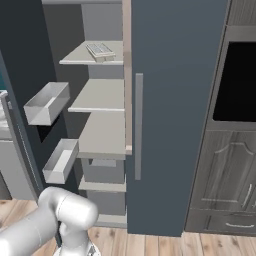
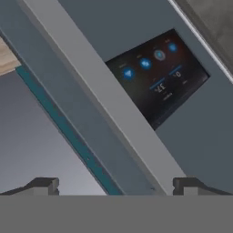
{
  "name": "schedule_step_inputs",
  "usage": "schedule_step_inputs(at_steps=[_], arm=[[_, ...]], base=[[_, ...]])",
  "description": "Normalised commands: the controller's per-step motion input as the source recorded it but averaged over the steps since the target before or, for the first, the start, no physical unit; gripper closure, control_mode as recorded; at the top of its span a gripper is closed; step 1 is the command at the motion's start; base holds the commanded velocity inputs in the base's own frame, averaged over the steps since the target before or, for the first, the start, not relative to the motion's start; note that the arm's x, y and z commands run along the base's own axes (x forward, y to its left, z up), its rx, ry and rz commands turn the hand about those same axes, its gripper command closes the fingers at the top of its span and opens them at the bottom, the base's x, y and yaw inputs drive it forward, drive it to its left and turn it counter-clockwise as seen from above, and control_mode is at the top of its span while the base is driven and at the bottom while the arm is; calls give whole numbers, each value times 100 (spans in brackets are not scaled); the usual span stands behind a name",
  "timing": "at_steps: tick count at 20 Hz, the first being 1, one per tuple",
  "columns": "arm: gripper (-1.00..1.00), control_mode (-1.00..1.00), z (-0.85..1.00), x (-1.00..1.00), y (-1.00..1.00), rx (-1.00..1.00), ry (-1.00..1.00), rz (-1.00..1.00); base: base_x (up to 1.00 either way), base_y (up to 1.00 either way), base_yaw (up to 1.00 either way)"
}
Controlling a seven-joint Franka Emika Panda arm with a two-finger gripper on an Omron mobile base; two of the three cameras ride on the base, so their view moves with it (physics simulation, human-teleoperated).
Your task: The ice cube tray has been filled with water. Take the tray and place it in the freezer to make ice. Close the freezer door after placing the tray.
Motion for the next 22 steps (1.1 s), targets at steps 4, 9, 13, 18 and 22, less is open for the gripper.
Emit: schedule_step_inputs(at_steps=[4,9,13,18,22], arm=[[-100,-100,-7,29,0,0,8,-4],[-100,-100,-8,31,0,0,4,-5],[-100,-100,-9,30,0,0,4,-4],[-100,-100,-10,35,0,0,3,-2],[-100,-100,-12,39,0,0,3,-1]], base=[[0,0,0],[0,0,0],[0,0,0],[0,0,0],[0,0,0]])
